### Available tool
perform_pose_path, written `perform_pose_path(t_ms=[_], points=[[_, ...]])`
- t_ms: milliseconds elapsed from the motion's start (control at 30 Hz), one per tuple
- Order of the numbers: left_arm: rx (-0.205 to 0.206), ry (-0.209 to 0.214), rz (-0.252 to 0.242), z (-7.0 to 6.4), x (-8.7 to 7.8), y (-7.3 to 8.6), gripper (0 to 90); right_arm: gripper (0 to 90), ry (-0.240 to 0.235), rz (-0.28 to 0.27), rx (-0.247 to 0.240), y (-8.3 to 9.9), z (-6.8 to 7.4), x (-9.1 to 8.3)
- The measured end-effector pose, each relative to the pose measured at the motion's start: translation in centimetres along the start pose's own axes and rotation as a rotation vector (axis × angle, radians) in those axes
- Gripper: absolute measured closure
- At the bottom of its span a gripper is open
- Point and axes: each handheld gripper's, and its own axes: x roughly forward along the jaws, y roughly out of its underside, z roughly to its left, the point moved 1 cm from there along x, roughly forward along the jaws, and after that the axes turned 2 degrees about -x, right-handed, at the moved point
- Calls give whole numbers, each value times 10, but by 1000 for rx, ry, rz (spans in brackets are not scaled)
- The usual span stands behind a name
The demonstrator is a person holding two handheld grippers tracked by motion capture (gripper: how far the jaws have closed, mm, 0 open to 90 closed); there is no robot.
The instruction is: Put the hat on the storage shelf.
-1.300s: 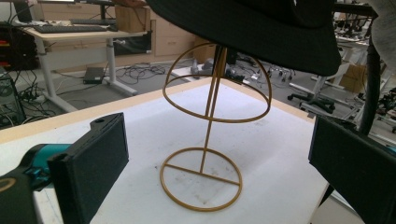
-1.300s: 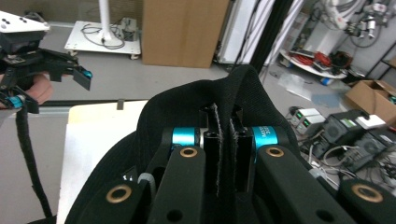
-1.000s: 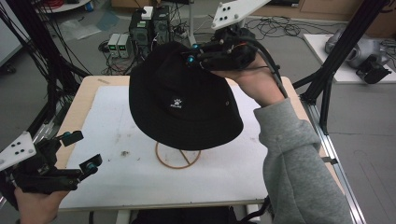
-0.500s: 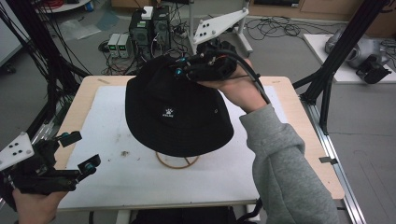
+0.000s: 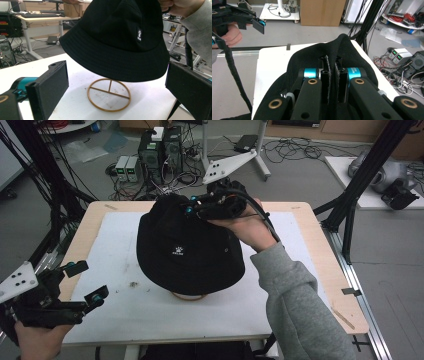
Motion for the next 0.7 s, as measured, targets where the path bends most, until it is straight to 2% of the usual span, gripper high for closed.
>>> perform_pose_path(t_ms=[267, 500, 600, 700], points=[[-2, -1, 6, 0, 1, 1, 51, 866, -18, -7, 35, 12, 1, 6], [-2, 0, 6, 0, 1, 1, 51, 819, -8, -12, 33, 12, 0, 5], [-4, 0, 2, 0, 1, 1, 51, 734, -1, -26, 46, 12, -1, 3], [-3, 0, 2, 0, 1, 1, 51, 589, -1, -56, 89, 12, -3, 0]])
